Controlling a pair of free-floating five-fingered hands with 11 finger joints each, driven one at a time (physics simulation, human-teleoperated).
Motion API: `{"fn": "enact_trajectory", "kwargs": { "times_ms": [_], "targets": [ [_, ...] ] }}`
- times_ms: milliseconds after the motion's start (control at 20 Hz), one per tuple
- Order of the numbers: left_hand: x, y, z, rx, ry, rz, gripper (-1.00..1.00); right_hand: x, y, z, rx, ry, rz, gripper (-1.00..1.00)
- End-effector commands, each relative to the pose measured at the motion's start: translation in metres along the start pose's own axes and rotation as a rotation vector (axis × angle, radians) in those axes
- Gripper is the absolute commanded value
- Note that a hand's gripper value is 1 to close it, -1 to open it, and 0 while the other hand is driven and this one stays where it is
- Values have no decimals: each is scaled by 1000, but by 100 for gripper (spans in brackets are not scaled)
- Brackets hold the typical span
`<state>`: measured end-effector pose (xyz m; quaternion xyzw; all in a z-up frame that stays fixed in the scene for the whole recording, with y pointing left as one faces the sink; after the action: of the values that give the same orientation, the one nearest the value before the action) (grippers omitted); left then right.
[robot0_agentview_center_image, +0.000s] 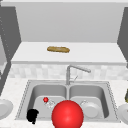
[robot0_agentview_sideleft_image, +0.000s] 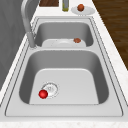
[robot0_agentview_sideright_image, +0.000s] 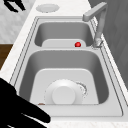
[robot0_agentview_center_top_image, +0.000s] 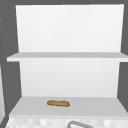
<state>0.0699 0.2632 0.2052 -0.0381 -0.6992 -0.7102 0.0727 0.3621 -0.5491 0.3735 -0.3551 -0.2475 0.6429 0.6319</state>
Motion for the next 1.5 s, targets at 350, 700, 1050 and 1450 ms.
{"fn": "enact_trajectory", "kwargs": {
  "times_ms": [350, 700, 1050, 1450],
  "targets": [
    [0, 0, 0, 0, 0, 0, 0, -6, 20, -16, 3, -18, -33, -100],
    [0, 0, 0, 0, 0, 0, 0, -19, 26, -24, 4, -41, -29, -100],
    [0, 0, 0, 0, 0, 0, 0, -18, 32, -31, 18, -18, -16, -100],
    [0, 0, 0, 0, 0, 0, 0, -14, 33, -31, 25, -13, -14, -100]
  ]
}}
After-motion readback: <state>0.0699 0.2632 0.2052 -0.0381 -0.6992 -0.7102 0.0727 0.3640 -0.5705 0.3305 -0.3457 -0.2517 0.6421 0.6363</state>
